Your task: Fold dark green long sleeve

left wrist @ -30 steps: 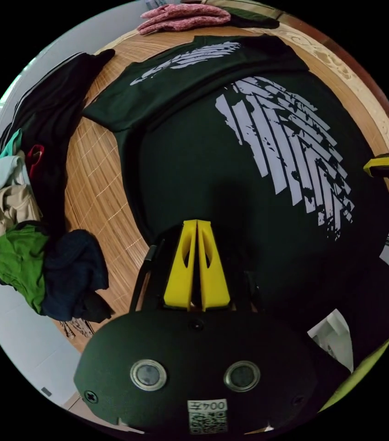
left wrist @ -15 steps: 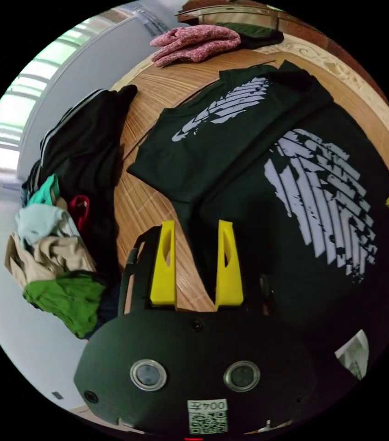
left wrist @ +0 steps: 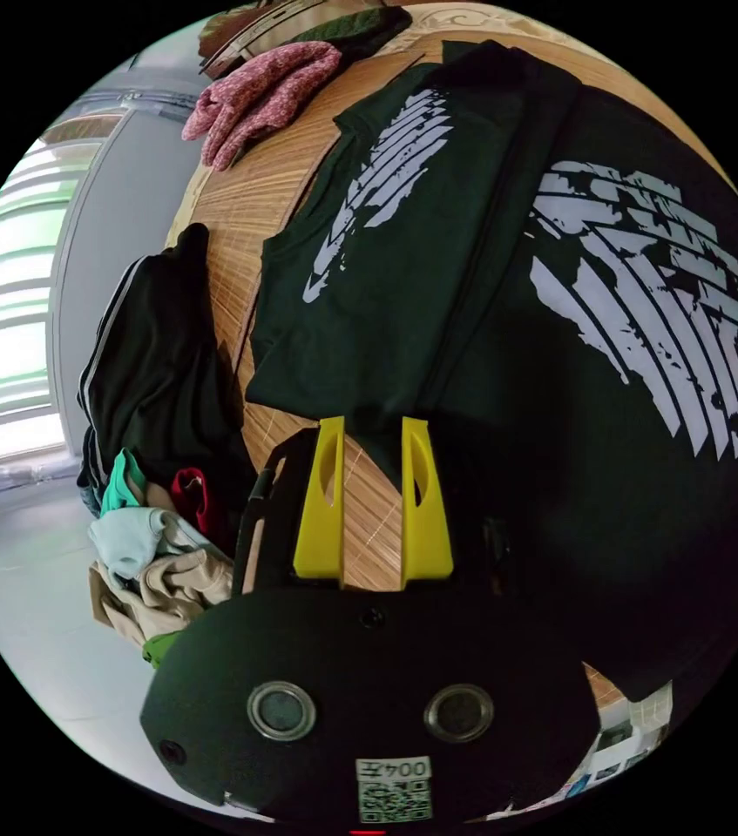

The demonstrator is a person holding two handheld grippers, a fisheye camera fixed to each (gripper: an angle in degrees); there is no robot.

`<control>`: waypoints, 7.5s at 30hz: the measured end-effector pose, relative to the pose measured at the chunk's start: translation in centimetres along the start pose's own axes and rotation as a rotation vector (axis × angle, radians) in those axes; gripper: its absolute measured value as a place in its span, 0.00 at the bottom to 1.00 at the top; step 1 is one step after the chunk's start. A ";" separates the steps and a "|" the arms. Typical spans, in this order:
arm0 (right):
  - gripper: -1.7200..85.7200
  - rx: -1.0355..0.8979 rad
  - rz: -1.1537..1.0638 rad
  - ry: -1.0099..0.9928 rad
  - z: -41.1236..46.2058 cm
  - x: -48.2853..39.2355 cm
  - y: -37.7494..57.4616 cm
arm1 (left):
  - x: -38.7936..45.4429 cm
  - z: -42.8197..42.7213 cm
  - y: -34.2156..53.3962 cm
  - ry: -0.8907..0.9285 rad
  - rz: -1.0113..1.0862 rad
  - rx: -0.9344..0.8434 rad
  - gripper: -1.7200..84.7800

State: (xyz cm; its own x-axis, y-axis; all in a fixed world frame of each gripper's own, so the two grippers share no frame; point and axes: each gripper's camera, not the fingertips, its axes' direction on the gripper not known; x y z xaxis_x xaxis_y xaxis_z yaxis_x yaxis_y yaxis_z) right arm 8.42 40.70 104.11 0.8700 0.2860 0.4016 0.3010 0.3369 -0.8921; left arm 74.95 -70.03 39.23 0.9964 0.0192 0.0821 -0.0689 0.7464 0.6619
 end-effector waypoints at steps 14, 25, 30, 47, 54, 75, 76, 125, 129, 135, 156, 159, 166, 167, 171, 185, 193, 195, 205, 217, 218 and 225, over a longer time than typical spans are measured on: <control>0.08 -0.058 0.027 0.027 0.9 2.5 0.1 | 1.1 -1.7 1.7 0.020 0.033 0.009 0.13; 0.09 -0.049 0.059 0.047 1.7 3.4 1.7 | -1.2 -2.1 5.5 0.068 -0.143 0.059 0.05; 0.09 -0.013 0.059 0.056 2.0 3.7 3.1 | -4.6 -0.4 10.6 0.141 -0.401 0.104 0.04; 0.07 0.324 0.063 0.057 -2.6 5.2 8.3 | -10.5 -3.4 17.9 0.148 -0.426 0.255 0.03; 0.12 0.527 0.177 -0.260 -6.8 11.2 0.9 | -10.6 -0.5 14.9 0.205 -0.459 0.213 0.02; 0.11 0.577 0.154 -0.101 -8.6 11.6 -2.6 | -17.7 2.5 15.6 0.259 -0.591 0.173 0.02; 0.12 0.563 0.134 -0.083 -8.6 11.2 -3.5 | -18.4 2.6 15.1 0.267 -0.588 0.175 0.02; 0.06 0.146 0.271 -0.172 9.2 9.7 26.6 | -4.1 -0.1 39.5 1.007 -0.637 -0.078 0.03; 0.09 0.185 0.253 -0.189 8.7 11.4 29.5 | -4.8 0.6 47.0 1.185 -0.738 -0.016 0.03; 0.12 0.175 0.252 -0.213 9.1 15.3 34.2 | -2.0 0.1 56.9 1.176 -0.749 -0.095 0.06; 0.15 0.177 0.367 -0.329 13.5 23.2 42.4 | 4.3 -0.6 62.3 1.218 -0.685 -0.120 0.13; 0.15 0.146 0.330 -0.320 14.2 23.5 42.5 | 4.7 -0.6 62.8 1.222 -0.682 -0.119 0.13; 0.17 0.118 0.296 -0.329 15.8 24.0 42.6 | 5.3 -0.3 64.7 1.228 -0.693 -0.118 0.13; 0.18 0.117 0.299 -0.333 15.9 24.1 42.7 | 5.3 -0.2 64.8 1.226 -0.686 -0.119 0.13; 0.17 0.078 0.275 -0.374 16.4 24.7 42.8 | 5.4 0.1 65.8 1.216 -0.622 -0.128 0.13; 0.14 0.022 0.257 -0.376 18.1 26.5 43.5 | 6.0 2.9 69.0 1.286 -0.645 -0.117 0.14; 0.09 0.024 0.293 -0.445 19.4 27.7 44.2 | 5.3 7.3 71.1 1.390 -0.712 -0.171 0.08; 0.08 0.037 0.288 -0.498 19.4 27.8 44.5 | 5.0 8.2 71.7 1.450 -0.734 -0.165 0.07; 0.07 0.219 0.401 -0.713 14.6 28.5 48.4 | -0.5 7.3 75.7 1.496 -0.830 -0.097 0.06; 0.07 0.388 0.396 -0.790 6.6 26.7 51.6 | -11.7 5.9 82.5 1.559 -1.005 0.137 0.06; 0.07 0.409 0.397 -0.803 6.0 26.6 52.1 | -12.1 5.9 82.9 1.563 -1.014 0.149 0.06; 0.07 0.499 0.444 -0.864 5.0 26.4 55.8 | -15.0 7.2 87.6 1.594 -1.055 0.214 0.06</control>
State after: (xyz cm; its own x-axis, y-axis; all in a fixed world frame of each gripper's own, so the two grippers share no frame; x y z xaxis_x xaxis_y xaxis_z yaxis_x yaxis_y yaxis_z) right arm 46.21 71.48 65.96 0.2357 0.9396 0.2482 -0.3342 0.3182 -0.8872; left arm 53.58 -9.71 101.38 -0.2594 0.2741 -0.9260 0.6214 0.7814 0.0572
